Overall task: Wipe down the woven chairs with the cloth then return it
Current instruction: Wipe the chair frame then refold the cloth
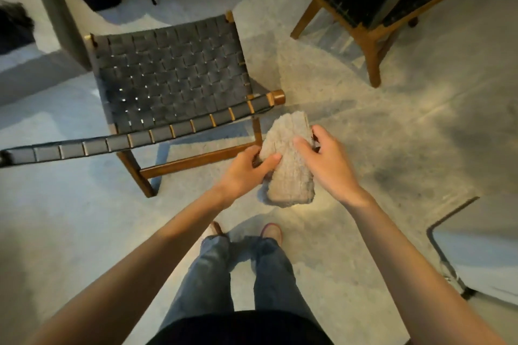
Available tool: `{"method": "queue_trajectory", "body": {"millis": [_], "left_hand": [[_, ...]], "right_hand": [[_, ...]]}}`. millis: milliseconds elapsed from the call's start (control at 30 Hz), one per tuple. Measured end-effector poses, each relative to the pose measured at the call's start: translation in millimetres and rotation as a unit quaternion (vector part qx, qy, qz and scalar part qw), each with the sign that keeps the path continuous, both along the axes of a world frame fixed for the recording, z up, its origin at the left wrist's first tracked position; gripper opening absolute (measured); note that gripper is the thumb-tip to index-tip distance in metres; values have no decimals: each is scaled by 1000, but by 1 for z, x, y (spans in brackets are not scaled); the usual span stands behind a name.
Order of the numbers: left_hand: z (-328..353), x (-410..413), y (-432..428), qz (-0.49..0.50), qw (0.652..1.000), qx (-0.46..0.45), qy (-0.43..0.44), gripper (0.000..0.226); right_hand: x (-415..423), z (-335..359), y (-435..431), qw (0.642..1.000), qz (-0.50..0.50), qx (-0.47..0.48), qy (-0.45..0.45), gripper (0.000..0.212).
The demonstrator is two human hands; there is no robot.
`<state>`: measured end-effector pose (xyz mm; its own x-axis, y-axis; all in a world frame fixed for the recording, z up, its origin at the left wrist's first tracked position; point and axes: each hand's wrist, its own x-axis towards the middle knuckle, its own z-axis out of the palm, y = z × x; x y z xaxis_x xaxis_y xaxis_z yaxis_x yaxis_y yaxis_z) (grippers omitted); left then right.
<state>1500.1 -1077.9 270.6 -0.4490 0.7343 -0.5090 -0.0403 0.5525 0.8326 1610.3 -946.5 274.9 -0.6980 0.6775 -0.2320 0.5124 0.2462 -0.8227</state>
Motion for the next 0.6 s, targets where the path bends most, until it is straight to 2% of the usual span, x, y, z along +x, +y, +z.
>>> {"method": "queue_trajectory", "body": {"millis": [133, 267, 500, 600], "left_hand": [[12, -26, -52, 78, 996, 2, 37, 22], [20, -52, -116, 146, 987, 10, 65, 27], [27, -102, -246, 182, 980, 28, 71, 31], [36, -135, -314, 196, 977, 31, 76, 29]], "right_hand": [[-29, 16, -36, 997, 75, 7, -2, 18], [-54, 14, -82, 992, 128, -20, -11, 8], [-113, 4, -201, 990, 140, -25, 15, 9], [-150, 4, -268, 991, 133, 13, 24, 10]]}}
